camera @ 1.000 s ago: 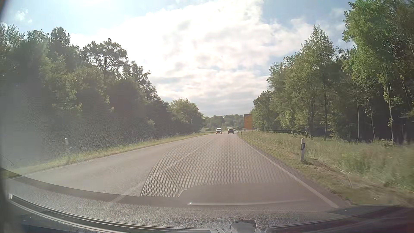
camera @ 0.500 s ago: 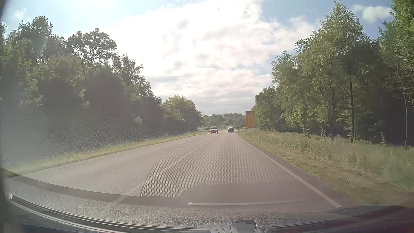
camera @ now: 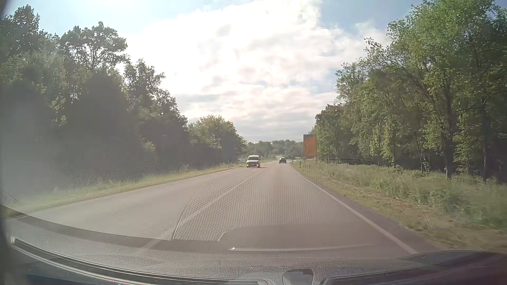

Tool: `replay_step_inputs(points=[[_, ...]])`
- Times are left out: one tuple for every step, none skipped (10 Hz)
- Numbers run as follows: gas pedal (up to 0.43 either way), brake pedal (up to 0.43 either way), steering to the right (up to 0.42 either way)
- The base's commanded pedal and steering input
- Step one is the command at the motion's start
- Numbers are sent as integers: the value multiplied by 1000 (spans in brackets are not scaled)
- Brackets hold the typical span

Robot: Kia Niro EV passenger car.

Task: Follow the waypoints while adhering to traffic rules and regulations

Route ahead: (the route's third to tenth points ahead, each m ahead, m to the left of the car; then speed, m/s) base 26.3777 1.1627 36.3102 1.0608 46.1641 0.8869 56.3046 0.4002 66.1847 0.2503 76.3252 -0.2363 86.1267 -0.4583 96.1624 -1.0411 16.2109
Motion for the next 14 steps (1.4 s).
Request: replay_step_inputs(points=[[209, 0, 1], [209, 0, 1], [209, 0, 1], [209, 0, 1], [220, 0, 1], [220, 0, 1], [220, 0, 1], [220, 0, 1], [220, 0, 1], [220, 0, 1], [220, 0, 1], [220, 0, 1], [240, 0, 2], [248, 0, 3]])
